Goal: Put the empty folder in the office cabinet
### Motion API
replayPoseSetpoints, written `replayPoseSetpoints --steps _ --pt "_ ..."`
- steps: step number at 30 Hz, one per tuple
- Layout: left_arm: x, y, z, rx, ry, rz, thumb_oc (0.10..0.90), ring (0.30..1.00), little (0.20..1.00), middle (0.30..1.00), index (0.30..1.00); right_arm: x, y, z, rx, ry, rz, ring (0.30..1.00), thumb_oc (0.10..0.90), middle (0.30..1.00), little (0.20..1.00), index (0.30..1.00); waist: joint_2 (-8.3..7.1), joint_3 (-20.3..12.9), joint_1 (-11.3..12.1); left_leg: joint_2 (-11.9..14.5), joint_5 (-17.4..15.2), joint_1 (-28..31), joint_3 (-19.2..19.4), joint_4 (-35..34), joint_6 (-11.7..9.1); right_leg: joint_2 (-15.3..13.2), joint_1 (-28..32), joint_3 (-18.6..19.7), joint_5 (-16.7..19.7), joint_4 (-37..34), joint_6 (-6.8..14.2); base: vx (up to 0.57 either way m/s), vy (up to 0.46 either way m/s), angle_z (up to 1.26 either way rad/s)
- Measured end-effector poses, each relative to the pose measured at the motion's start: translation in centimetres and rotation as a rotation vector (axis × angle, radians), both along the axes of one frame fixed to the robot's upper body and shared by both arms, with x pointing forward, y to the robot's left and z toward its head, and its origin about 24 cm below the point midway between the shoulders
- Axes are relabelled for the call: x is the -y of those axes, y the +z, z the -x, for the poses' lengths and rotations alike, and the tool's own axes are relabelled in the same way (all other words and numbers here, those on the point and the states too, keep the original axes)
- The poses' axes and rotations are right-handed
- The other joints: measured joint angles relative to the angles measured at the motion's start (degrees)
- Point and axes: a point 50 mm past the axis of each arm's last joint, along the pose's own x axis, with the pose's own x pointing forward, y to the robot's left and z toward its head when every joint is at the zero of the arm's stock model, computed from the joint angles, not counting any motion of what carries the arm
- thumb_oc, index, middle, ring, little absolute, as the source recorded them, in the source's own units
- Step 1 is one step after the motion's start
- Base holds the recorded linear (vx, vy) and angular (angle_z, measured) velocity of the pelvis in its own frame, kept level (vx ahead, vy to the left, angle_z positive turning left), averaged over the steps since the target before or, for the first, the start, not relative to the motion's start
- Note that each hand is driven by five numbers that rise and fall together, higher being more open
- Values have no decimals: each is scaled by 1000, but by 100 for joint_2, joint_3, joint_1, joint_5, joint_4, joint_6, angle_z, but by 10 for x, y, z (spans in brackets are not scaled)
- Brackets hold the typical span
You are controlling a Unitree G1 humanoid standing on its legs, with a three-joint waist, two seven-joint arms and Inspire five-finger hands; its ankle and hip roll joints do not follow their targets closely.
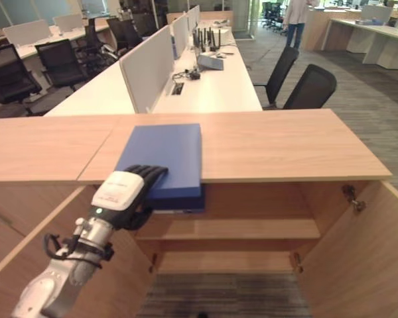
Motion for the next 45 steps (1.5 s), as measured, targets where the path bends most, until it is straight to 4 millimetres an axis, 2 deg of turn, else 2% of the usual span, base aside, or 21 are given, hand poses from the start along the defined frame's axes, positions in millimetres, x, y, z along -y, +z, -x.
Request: replayPoseSetpoints --steps 6,12,13,14,15,16,17,20,27,32,45 --pt "-7 -17 1 52 89 25 800 900 900 900 900 1 0 4 -22 -8 18 900 800 900 900 900 5 -38 -19 20 -12 19 62 -1 7 0 -4 57 8 -3 1 -1 0 -5" --pt "-9 -27 2 61 107 -5 800 900 900 900 900 2 0 6 -33 -11 32 900 800 900 900 900 -17 -144 -16 25 -33 19 69 -20 -2 3 -5 63 12 -5 -5 0 0 0" --pt "-10 -29 2 63 108 -27 753 829 829 829 829 3 0 6 -35 -12 36 900 800 900 900 900 -13 -149 -16 26 -62 19 70 -20 -4 4 -5 64 11 -6 -5 0 0 0" --pt "-10 -29 2 69 110 -32 654 681 681 681 681 3 0 7 -37 -12 39 900 800 900 900 900 -11 -150 -17 26 -69 19 73 -20 -10 3 -6 67 11 -5 -5 0 0 0" --pt "-11 -29 2 74 112 -32 516 474 474 474 474 3 0 7 -38 -12 40 900 800 900 900 900 -11 -150 -18 26 -71 19 75 -21 -7 3 -6 69 9 -6 -1 0 0 0" --pt "-11 -28 1 82 113 -35 427 340 340 340 340 3 0 7 -39 -13 40 900 800 900 900 900 -12 -151 -17 25 -71 19 77 -21 -7 2 -6 70 10 -6 -3 0 0 0" --pt "-11 -28 0 98 116 -36 400 300 300 300 300 3 0 7 -39 -13 40 900 800 900 900 900 -11 -151 -16 25 -72 19 78 -21 -6 2 -6 71 10 -6 -3 0 0 0" --pt "-14 -23 -8 160 142 -54 400 300 300 300 300 3 0 7 -39 -11 43 900 800 900 900 900 2 -186 -15 25 -74 21 85 -21 -3 1 -6 75 12 -8 -6 0 0 0" --pt "-21 -35 -20 194 224 -88 400 300 300 300 300 9 2 6 -40 -6 62 900 800 900 900 900 43 -241 -56 57 -78 46 143 -21 3 21 -5 154 27 -21 -24 -1 5 -5" --pt "-22 -42 -20 207 277 -56 400 300 300 300 300 12 2 6 -43 -6 73 900 800 900 900 900 31 -275 -130 73 -80 45 150 -22 1 37 -5 170 34 -34 -36 0 0 0" --pt "-23 -38 -21 236 296 -52 400 300 300 300 300 15 3 6 -45 -7 89 900 800 900 900 900 30 -288 -136 77 -107 47 190 -23 -12 34 -6 206 45 -56 -49 0 0 0"
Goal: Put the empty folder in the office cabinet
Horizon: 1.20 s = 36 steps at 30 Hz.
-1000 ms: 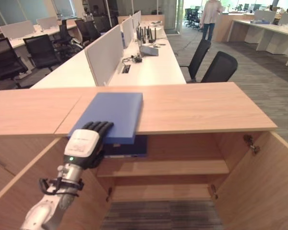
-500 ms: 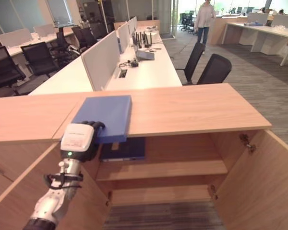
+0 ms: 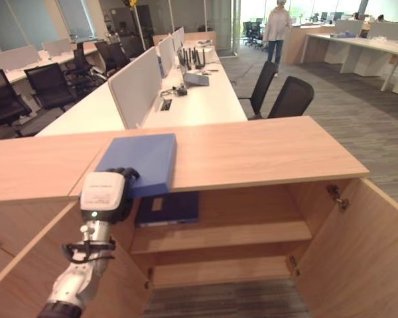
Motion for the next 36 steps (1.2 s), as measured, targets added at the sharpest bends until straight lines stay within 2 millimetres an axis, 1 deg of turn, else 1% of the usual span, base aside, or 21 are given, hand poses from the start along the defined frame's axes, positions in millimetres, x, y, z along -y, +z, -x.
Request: replayPoseSetpoints --steps 3,5,6,7,8,9,11,12,13,15,17,18,19,21,22,24,28,29,32,33,36 --pt "3 2 3 13 2 31 400 300 300 300 300 0 0 -1 5 2 0 900 800 900 900 900 -8 4 4 -1 -1 -9 4 0 4 -1 0 0 8 -20 5 0 0 0" --pt "10 14 11 39 -10 144 400 300 300 300 300 -2 0 -4 16 15 -3 900 800 900 900 900 -45 17 10 -8 16 -28 -1 5 38 -4 4 -6 21 -67 18 0 0 0" --pt "16 25 18 57 -36 221 400 300 300 300 300 -4 0 -4 25 28 -5 900 800 900 900 900 -79 39 5 -15 15 -36 -2 4 40 -4 3 -3 32 -83 24 0 1 4" --pt "25 35 22 73 -102 308 400 300 300 300 300 -5 -1 0 19 39 -10 900 800 900 900 900 -114 63 37 -20 15 -38 -19 22 41 -5 7 -9 29 -82 27 -3 -1 7" --pt "36 44 26 75 -184 376 400 300 300 300 300 -7 -1 7 2 44 -15 900 800 900 900 900 -149 86 131 -29 17 -47 -39 20 43 -5 7 -17 25 -86 33 -11 1 9" --pt "45 47 30 63 -254 406 400 300 300 300 300 -7 -1 7 0 44 -16 900 800 900 900 900 -161 104 167 -31 18 -53 -43 22 43 -6 5 -24 25 -90 32 -3 -1 9" --pt "63 51 32 22 -379 527 400 300 300 300 300 -6 -1 5 3 59 -15 900 800 900 900 900 -168 149 157 -35 20 -62 -61 22 43 -6 1 -47 22 -85 36 -8 11 5" --pt "72 56 31 -3 -447 643 400 300 300 300 300 -5 -1 4 5 84 -16 900 800 900 900 900 -125 194 152 -37 20 -62 -60 18 41 -7 1 -43 20 -85 40 0 0 0" --pt "78 64 31 -15 -513 759 400 300 300 300 300 -3 0 2 9 95 -18 900 800 900 900 900 -147 219 150 -37 22 -60 -57 17 39 -7 1 -37 27 -82 43 0 0 0" --pt "85 76 30 -81 -693 1076 400 300 300 300 300 -1 0 -5 21 121 -16 900 800 900 900 900 -96 311 147 -40 20 -64 -63 2 25 -8 3 -46 34 -85 55 0 0 0" --pt "91 76 31 -155 -784 1244 400 300 300 300 300 -1 1 -10 28 141 -23 900 800 900 900 900 -60 381 111 -43 18 -65 -58 3 24 -11 4 -43 42 -101 64 0 0 0" --pt "97 74 30 -227 -853 1374 400 300 300 300 300 -3 0 -10 24 152 -40 900 800 900 900 900 -46 408 112 -50 20 -74 -62 2 26 -12 8 -47 48 -124 70 0 0 0" --pt "102 70 31 -285 -888 1455 400 300 300 300 300 -6 -1 -11 25 159 -54 900 800 900 900 900 -38 425 114 -55 29 -75 -62 6 39 -16 14 -47 55 -140 71 0 0 0" --pt "107 63 32 -366 -907 1517 400 300 300 300 300 -8 -1 -15 36 166 -65 900 800 900 900 900 -27 461 99 -59 52 -69 -60 23 72 -21 20 -47 70 -145 50 19 -2 0" --pt "114 52 32 -448 -897 1596 400 300 300 300 300 -10 -1 -19 42 179 -79 900 800 900 900 900 -33 498 90 -65 67 -71 -62 23 74 -22 37 -51 90 -178 51 0 0 0" --pt "114 44 33 -496 -860 1624 400 300 300 300 300 -12 -2 -19 36 178 -92 900 800 900 900 900 -79 527 86 -79 67 -64 -65 24 74 -22 79 -61 114 -209 43 0 0 0" --pt "103 28 33 -546 -758 1622 400 300 300 300 300 -14 -2 -21 46 181 -104 900 800 900 900 900 -117 551 131 -99 66 -61 -73 25 73 -29 128 -96 119 -279 44 6 -5 4" --pt "98 22 35 -548 -704 1636 400 300 300 300 300 -15 -2 -21 49 181 -105 900 800 900 900 900 -124 556 127 -105 65 -59 -77 25 72 -34 145 -125 120 -297 45 6 -6 6" --pt "95 16 37 -553 -662 1644 400 300 300 300 300 -16 -3 -21 49 181 -107 900 800 900 900 900 -133 567 155 -109 65 -52 -89 25 72 -32 169 -147 119 -310 46 6 -6 3" --pt "89 11 41 -550 -620 1649 400 300 300 300 300 -17 -3 -22 51 182 -109 900 800 900 900 900 -154 611 145 -108 57 -2 -85 23 64 -33 223 -144 119 -324 46 0 0 0" --pt "77 0 45 -561 -519 1504 400 300 300 300 300 -16 -3 -21 51 181 -107 900 800 900 900 900 -144 615 148 -101 45 6 -119 19 47 -22 226 -145 117 -340 46 0 0 0"
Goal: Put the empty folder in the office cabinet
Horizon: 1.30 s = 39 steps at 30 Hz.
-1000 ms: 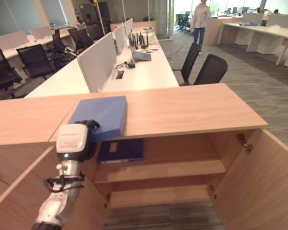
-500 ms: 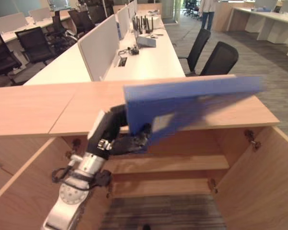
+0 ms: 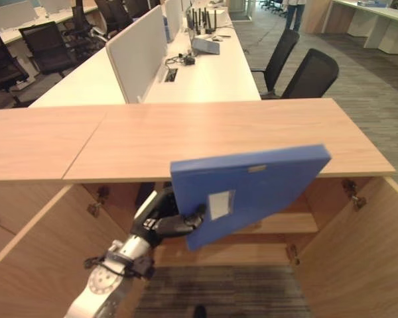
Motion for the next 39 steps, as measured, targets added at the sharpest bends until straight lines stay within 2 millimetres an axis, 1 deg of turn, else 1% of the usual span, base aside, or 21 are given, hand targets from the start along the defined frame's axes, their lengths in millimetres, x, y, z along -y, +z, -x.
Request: replayPoseSetpoints --steps 1,4,5,6,7,8,9,11,13,14,15,16,17,18,20,23,25,29,32,35,39 --pt "-2 -3 1 -12 4 -37 400 300 300 300 300 0 0 1 -2 0 0 900 800 900 900 900 2 0 1 -1 -1 -1 -5 -6 -2 0 0 -1 0 -4 -1 0 0 0" --pt "-19 -22 8 -78 14 -254 400 300 300 300 300 1 0 -3 5 21 4 900 800 900 900 900 12 6 -4 -1 -23 -3 -1 -18 -31 -1 -4 4 0 -9 -1 0 0 0" --pt "-24 -29 10 -109 19 -316 400 300 300 300 300 1 1 -5 5 48 10 900 800 900 900 900 21 15 2 -3 -23 -5 -3 -18 -30 -3 -5 3 2 -9 -3 0 0 0" --pt "-33 -45 16 -181 28 -401 400 300 300 300 300 3 2 -10 10 132 26 900 800 900 900 900 30 32 2 -3 -18 -11 -1 -17 -23 -4 -11 4 5 -13 -6 0 0 0" --pt "-37 -52 19 -220 29 -432 400 300 300 300 300 4 3 -16 16 178 35 900 800 900 900 900 30 34 5 -4 -10 -12 1 -17 -11 -4 -10 4 8 -17 -8 0 0 0" --pt "-42 -59 24 -255 31 -478 400 300 300 300 300 4 4 -24 18 270 48 900 800 900 900 900 25 37 8 -3 -11 -16 7 -16 -6 -4 -11 5 22 -30 -16 0 0 0" --pt "-46 -67 30 -298 21 -541 400 300 300 300 300 3 8 -38 63 358 59 900 800 900 900 900 9 60 19 0 -7 -22 2 4 -2 1 -11 3 30 -32 -18 0 0 0" --pt "-46 -76 36 -330 18 -580 400 300 300 300 300 -6 9 -56 106 426 67 900 800 900 900 900 9 60 69 -7 -2 -41 -11 4 4 6 -9 -7 38 -34 -17 -7 3 2" --pt "-44 -79 40 -330 4 -606 400 300 300 300 300 -15 11 -70 117 571 87 900 800 900 900 900 9 61 172 -5 -1 -52 -11 4 4 15 -18 -9 39 -31 -18 -6 -2 2" --pt "-40 -82 43 -324 7 -612 400 300 300 300 300 -24 18 -88 172 724 114 900 800 900 900 900 31 70 209 -9 1 -63 -30 5 7 11 -29 -23 39 -34 -18 -14 -6 5" --pt "-40 -83 44 -323 8 -621 400 300 300 300 300 -27 24 -97 227 772 133 900 800 900 900 900 40 77 253 -9 2 -67 -30 6 8 8 -34 -24 39 -34 -18 -7 -4 6" --pt "-40 -84 46 -323 9 -636 400 300 300 300 300 -31 32 -109 303 807 155 900 800 900 900 900 47 78 268 -8 2 -69 -27 6 8 8 -39 -22 39 -34 -18 0 0 0" --pt "-42 -86 47 -327 11 -668 400 300 300 300 300 -35 50 -128 433 853 199 900 800 900 900 900 65 75 264 -7 2 -65 -22 6 8 6 -38 -17 39 -35 -18 -6 -1 -4" --pt "-43 -87 47 -328 18 -680 400 300 300 300 300 -36 55 -134 478 864 218 900 800 900 900 900 62 73 252 -4 2 -61 -16 6 9 6 -36 -14 40 -32 -17 -8 4 -4" --pt "-45 -87 46 -318 37 -694 400 300 300 300 300 -35 71 -155 572 887 285 900 800 900 900 900 54 72 231 -4 4 -61 -15 6 10 7 -36 -14 41 -22 -17 0 0 0" --pt "-44 -84 43 -289 33 -713 400 300 300 300 300 -28 78 -161 581 916 325 900 800 900 900 900 41 70 247 -12 5 -63 -16 6 12 1 -35 -16 42 -23 -15 0 0 0" --pt "-41 -82 38 -269 26 -711 400 300 300 300 300 -21 78 -159 552 991 349 900 800 900 900 900 38 69 269 -16 11 -68 -25 5 19 -1 -34 -24 49 -29 -4 0 0 0" --pt "-35 -79 33 -242 5 -704 400 300 300 300 300 -18 76 -154 481 1189 370 900 800 900 900 900 27 72 278 -16 20 -71 -50 5 22 7 -29 -50 50 -31 -4 -2 -3 2" --pt "-30 -73 28 -196 -10 -697 400 300 300 300 300 -27 75 -152 478 1265 348 900 800 900 900 900 23 76 286 -12 25 -72 -74 5 19 17 -24 -69 50 -32 -4 -4 -7 3" --pt "-26 -66 22 -148 -17 -695 400 300 300 300 300 -42 81 -157 533 1330 334 900 800 900 900 900 22 77 290 -11 28 -74 -80 5 17 21 -24 -75 50 -31 -4 0 0 0" --pt "-26 -61 17 -105 -4 -723 400 300 300 300 300 -44 85 -163 553 1339 343 900 800 900 900 900 21 79 303 -14 28 -78 -80 5 18 16 -26 -77 50 -32 -4 0 0 0"
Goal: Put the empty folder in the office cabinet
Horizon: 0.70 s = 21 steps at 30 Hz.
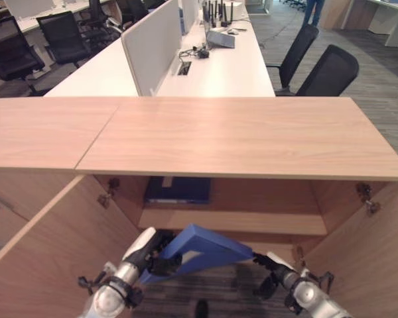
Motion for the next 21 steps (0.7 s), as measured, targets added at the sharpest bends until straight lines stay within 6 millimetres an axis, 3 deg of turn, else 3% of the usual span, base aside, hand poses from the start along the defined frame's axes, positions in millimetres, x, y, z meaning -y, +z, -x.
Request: replayPoseSetpoints --steps 9,13,21 --pt "1 14 -7 53 -42 -26 400 300 300 300 300 2 9 -11 45 48 42 900 800 900 900 900 -16 21 -18 2 0 -5 1 0 0 -1 -9 1 0 0 0 0 0 0" --pt "5 25 -18 105 -70 -31 400 300 300 300 300 3 19 -25 91 47 55 900 800 900 900 900 -19 25 -1 -2 0 -7 3 0 1 -3 -8 1 1 1 1 0 0 0" --pt "4 27 -21 124 -59 -32 400 300 300 300 300 2 23 -32 115 47 59 900 800 900 900 900 -20 25 19 -5 1 -6 -3 1 1 -3 -3 -6 0 0 1 0 0 0"
